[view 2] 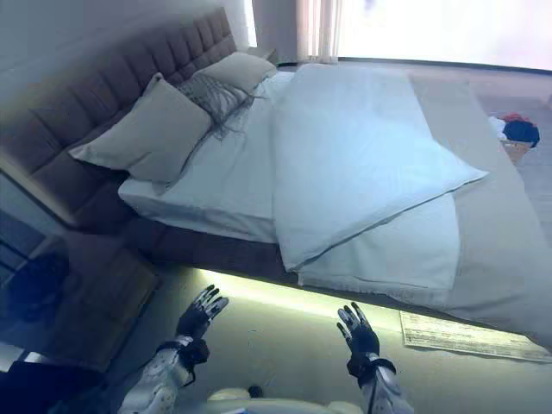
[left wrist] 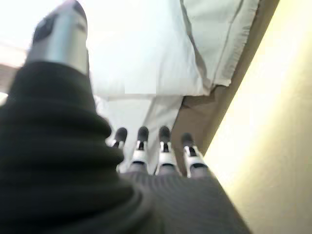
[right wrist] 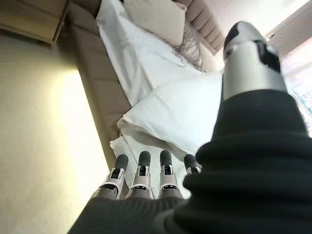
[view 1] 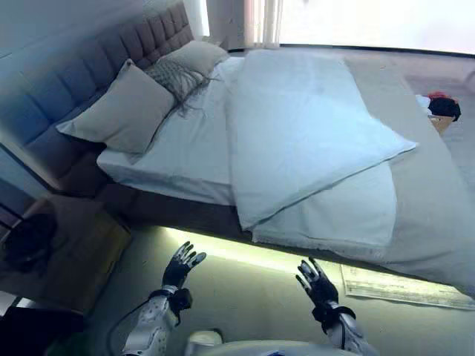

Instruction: Make the bed neatly

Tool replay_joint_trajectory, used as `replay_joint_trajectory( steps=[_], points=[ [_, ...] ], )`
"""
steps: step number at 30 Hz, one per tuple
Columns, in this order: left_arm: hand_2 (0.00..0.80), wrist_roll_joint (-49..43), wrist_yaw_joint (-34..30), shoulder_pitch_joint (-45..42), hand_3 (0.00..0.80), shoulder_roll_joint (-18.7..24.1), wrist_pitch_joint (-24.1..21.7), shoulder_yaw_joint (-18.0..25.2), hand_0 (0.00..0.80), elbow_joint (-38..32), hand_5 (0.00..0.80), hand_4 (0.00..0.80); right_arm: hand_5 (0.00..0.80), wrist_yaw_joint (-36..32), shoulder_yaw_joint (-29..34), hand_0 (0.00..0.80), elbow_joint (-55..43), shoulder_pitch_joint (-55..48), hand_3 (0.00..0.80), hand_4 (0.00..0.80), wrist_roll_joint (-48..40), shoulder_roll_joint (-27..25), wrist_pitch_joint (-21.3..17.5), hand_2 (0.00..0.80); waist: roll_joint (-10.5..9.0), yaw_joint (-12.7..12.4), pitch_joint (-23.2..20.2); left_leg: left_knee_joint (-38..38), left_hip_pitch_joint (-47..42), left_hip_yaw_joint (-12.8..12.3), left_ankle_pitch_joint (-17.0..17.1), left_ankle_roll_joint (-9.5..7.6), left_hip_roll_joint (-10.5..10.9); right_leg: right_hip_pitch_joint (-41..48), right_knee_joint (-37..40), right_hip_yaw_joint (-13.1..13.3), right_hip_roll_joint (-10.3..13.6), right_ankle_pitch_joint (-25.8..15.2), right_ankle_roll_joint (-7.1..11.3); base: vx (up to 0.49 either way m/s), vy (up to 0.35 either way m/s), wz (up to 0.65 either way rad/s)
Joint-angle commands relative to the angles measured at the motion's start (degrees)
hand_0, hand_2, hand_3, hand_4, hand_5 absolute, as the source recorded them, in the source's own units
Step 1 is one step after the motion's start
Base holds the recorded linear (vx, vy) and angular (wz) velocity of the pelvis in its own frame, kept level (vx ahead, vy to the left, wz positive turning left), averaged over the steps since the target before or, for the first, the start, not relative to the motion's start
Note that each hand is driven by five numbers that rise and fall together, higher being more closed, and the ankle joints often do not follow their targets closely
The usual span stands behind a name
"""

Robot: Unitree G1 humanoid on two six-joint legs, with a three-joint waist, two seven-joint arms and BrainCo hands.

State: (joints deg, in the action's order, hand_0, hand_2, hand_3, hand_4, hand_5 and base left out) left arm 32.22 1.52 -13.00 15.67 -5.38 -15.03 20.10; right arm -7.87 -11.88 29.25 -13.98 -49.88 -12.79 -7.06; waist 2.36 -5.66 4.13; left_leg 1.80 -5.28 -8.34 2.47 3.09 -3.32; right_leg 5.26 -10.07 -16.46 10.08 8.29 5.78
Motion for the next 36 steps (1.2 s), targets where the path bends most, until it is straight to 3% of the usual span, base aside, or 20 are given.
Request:
replay_joint_trajectory(
  steps=[1,8,12,14,17,27,33,35,36],
  points=[
    [0.000,-0.66,-0.84,2.57,0.000,2.90,-1.27,1.31,0.000,-3.65,0.000,0.000,0.000,-3.23,1.83,0.000,-5.41,1.35,0.000,0.000,-4.46,1.14,0.48,0.000,-4.17,-0.11,0.67,-4.73,-0.20,-1.35,-2.81,-0.91,0.89,2.18,13.82,-2.38,-0.16,-13.87,0.97,0.000,0.000,0.00],
    [0.000,-0.51,-2.83,1.15,0.000,3.50,-1.60,1.72,0.000,-4.49,0.000,0.000,0.000,-2.37,2.83,0.000,-6.03,0.04,0.000,0.000,-3.34,-0.36,-0.33,0.000,-4.12,-0.16,1.28,-9.53,1.39,-1.99,-4.89,-0.67,1.45,1.95,13.04,-3.55,0.05,-13.38,0.65,0.002,0.004,0.10],
    [0.000,2.08,-3.77,0.66,0.000,3.22,-2.11,1.56,0.000,-3.88,0.000,0.000,0.000,-2.49,2.60,0.000,-5.62,1.07,0.000,0.000,-2.89,-2.19,0.09,0.000,-3.66,-1.21,2.07,-14.97,4.71,2.23,-4.35,-0.53,2.98,1.04,12.22,-1.97,-0.68,-12.89,-0.32,-0.020,0.028,0.04],
    [0.000,2.98,-4.88,0.67,0.000,2.98,-1.81,1.96,0.000,-3.29,0.000,0.000,0.000,-1.66,2.24,0.000,-4.91,1.57,0.000,0.000,-2.49,-2.18,0.08,0.000,-3.56,-1.99,1.93,-14.95,5.36,3.43,-3.62,-0.85,3.62,0.67,12.08,-1.87,-0.36,-13.12,-0.29,-0.001,0.050,-0.01],
    [0.000,2.89,-6.17,1.83,0.000,2.92,-0.68,1.44,0.000,-2.93,0.000,0.000,0.000,0.45,1.55,0.000,-3.94,2.01,0.000,0.000,-3.90,-1.76,-1.69,0.000,-3.53,-2.29,1.55,-13.34,4.68,2.36,-3.50,-1.06,3.51,1.06,12.62,-2.18,0.09,-13.66,-0.05,0.005,0.076,-0.02],
    [0.000,1.86,-3.99,5.99,0.000,1.88,-0.76,0.58,0.000,0.10,0.000,0.000,0.000,6.01,-0.30,0.000,-1.77,5.42,0.000,0.000,-1.87,2.85,-3.03,0.000,-3.43,-2.34,0.65,-7.75,0.66,2.54,-5.21,-2.90,5.07,0.56,10.95,-0.24,1.74,-13.62,1.37,0.022,0.088,0.02],
    [0.000,0.60,-1.84,6.23,0.000,0.98,-0.66,1.95,0.000,2.32,0.000,0.000,0.000,6.64,0.48,0.000,0.43,5.62,0.000,0.000,-1.53,3.81,-3.12,0.000,-3.66,-2.71,0.67,-8.41,0.80,2.27,-6.34,-4.23,6.43,-1.22,8.77,0.57,4.06,-14.03,2.75,0.039,0.096,0.01],
    [0.000,-0.08,-1.14,6.39,0.000,1.02,-1.01,2.01,0.000,3.12,0.000,0.000,0.000,6.71,0.74,0.000,0.50,5.47,0.000,0.000,-1.70,3.95,-3.53,0.000,-3.10,-2.44,0.97,-9.13,1.47,2.58,-6.50,-5.06,6.87,-3.37,3.65,1.77,5.61,-13.13,2.65,0.011,0.182,-0.02],
    [0.000,-0.35,-1.51,6.65,0.000,1.23,-1.46,1.77,0.000,3.58,0.000,0.000,0.000,7.02,0.74,0.000,0.21,5.25,0.000,0.000,-2.03,4.10,-4.43,0.000,-2.38,-2.15,1.44,-9.50,1.94,2.87,-6.57,-6.06,7.25,-5.58,-3.11,3.00,7.08,-13.66,2.56,-0.005,0.257,0.03]
  ],
)
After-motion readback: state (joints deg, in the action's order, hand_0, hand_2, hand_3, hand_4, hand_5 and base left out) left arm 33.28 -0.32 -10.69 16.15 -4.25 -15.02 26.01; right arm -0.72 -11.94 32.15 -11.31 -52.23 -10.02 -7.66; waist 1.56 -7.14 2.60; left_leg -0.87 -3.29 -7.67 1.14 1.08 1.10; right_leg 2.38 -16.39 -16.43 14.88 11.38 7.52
